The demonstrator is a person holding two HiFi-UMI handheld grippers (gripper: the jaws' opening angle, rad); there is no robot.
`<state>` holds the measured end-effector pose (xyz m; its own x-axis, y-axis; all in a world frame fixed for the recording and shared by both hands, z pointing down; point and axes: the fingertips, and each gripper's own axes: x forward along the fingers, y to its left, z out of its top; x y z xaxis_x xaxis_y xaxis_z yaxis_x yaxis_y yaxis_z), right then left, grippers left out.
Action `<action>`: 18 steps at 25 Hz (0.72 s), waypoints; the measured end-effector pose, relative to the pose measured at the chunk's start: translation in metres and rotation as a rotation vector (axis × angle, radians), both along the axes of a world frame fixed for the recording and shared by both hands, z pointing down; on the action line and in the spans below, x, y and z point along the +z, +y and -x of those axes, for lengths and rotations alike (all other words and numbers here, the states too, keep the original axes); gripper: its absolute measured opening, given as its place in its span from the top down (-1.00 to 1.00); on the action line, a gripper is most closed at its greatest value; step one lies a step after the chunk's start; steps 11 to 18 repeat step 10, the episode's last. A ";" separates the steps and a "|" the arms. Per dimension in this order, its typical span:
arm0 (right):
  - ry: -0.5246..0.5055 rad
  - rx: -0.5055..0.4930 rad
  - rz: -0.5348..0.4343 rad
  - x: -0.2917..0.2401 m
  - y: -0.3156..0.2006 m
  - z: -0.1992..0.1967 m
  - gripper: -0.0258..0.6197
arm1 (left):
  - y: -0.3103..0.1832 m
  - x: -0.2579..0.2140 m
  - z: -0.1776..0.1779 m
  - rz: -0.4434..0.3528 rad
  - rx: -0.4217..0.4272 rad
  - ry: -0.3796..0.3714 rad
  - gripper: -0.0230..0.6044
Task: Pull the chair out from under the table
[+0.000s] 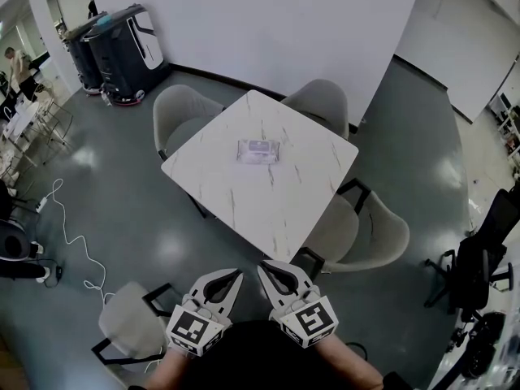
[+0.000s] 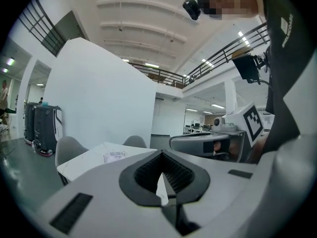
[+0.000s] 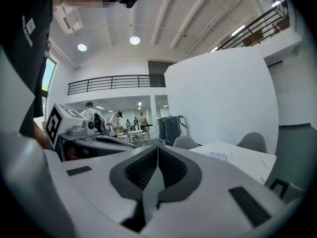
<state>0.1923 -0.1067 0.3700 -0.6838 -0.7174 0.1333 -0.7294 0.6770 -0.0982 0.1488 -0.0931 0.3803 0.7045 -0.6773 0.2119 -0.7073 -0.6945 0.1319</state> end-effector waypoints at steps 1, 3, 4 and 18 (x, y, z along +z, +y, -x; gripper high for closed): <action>-0.001 -0.001 0.002 0.001 0.000 0.001 0.88 | 0.000 -0.002 0.000 -0.005 0.001 0.009 0.91; -0.002 -0.003 0.005 0.002 0.000 0.003 0.87 | 0.002 -0.004 0.000 -0.019 0.010 0.020 0.91; -0.002 -0.004 0.006 0.002 0.001 0.004 0.87 | 0.004 -0.005 0.001 -0.024 0.013 0.019 0.91; 0.014 0.003 0.004 0.004 0.003 0.008 0.88 | 0.010 -0.003 0.002 -0.054 0.029 -0.027 0.91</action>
